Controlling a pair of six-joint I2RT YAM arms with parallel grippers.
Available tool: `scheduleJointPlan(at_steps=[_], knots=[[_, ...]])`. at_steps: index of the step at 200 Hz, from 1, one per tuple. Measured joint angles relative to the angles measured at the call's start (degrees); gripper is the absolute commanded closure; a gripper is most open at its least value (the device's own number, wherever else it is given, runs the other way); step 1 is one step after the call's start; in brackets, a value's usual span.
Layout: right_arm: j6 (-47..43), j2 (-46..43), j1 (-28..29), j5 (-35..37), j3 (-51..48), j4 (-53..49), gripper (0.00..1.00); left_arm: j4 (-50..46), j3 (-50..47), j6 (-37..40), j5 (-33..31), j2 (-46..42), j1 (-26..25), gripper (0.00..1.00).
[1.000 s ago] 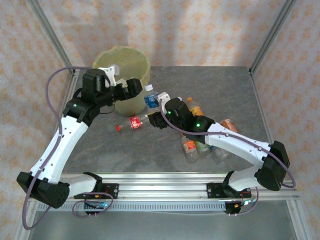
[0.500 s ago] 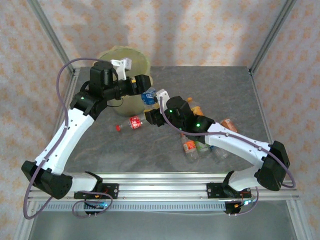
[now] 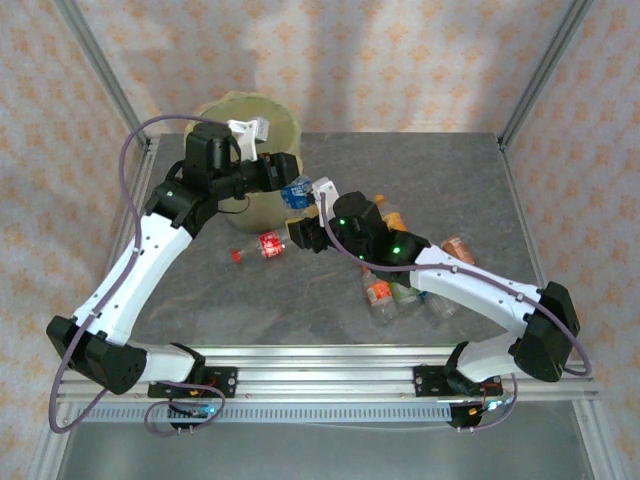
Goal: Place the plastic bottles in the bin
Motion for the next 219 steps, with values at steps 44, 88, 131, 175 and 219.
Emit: scheduleJointPlan(at_steps=[44,88,131,175,219], knots=[[0.61,0.0,0.0,0.44,0.04,-0.09,0.36,-0.07,0.17,1.84,-0.98,0.0,-0.04,0.92],[2.08,-0.74,0.0,2.03,1.2,-0.63,0.01,-2.91,5.86,3.69,-4.68,0.57,-0.11,0.94],[3.65,-3.39,0.0,6.08,2.54,-4.61,0.01,-7.52,16.46,8.72,-13.14,2.32,-0.02,0.94],[6.36,-6.01,-0.22,14.84,5.86,-12.39,0.01,-13.55,30.62,14.56,-24.09,8.07,1.75,0.93],[13.05,-8.33,-5.73,23.23,7.54,-21.88,0.01,-18.97,41.97,19.23,-31.12,16.74,6.6,0.92]])
